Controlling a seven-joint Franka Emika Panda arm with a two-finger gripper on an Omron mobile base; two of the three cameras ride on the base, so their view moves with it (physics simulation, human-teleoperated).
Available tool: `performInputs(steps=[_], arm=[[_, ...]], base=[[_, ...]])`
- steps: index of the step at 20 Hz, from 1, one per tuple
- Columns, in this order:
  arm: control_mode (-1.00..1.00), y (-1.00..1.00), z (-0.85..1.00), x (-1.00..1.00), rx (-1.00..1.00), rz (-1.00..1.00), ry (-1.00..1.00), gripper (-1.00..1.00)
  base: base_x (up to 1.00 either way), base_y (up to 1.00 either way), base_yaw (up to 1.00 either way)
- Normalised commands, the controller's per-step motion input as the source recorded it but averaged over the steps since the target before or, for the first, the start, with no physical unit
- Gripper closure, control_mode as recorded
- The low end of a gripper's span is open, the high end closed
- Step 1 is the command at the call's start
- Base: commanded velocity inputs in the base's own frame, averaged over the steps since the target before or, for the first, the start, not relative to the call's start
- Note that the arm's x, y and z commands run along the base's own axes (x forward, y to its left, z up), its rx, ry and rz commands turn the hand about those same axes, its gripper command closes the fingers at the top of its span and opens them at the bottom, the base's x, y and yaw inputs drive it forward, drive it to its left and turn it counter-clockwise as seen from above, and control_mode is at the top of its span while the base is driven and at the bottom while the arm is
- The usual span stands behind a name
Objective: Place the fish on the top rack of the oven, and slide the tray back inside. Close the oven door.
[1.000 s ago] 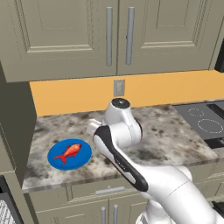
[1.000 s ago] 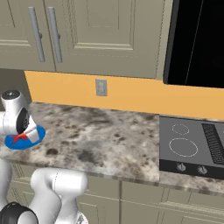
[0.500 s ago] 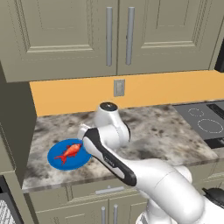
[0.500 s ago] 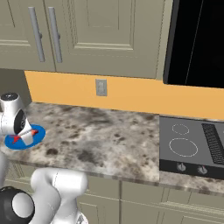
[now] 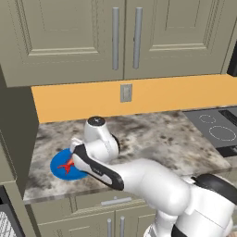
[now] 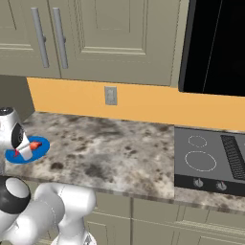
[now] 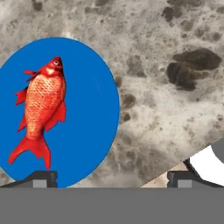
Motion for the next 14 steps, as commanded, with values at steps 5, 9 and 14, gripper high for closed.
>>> performInputs(steps=[5,9,14], arm=[[-1.0,0.05,-0.06,0.41,-0.03,-0.01,0.0,-1.0],[-1.0,0.02,-0.03,0.39,0.0,0.0,0.0,-1.0],[-1.0,0.09,-0.13,0.29,-0.04,0.0,0.0,-1.0]], base=[[0.0,0.0,0.0],[0.0,0.0,0.0],[0.0,0.0,0.0]])
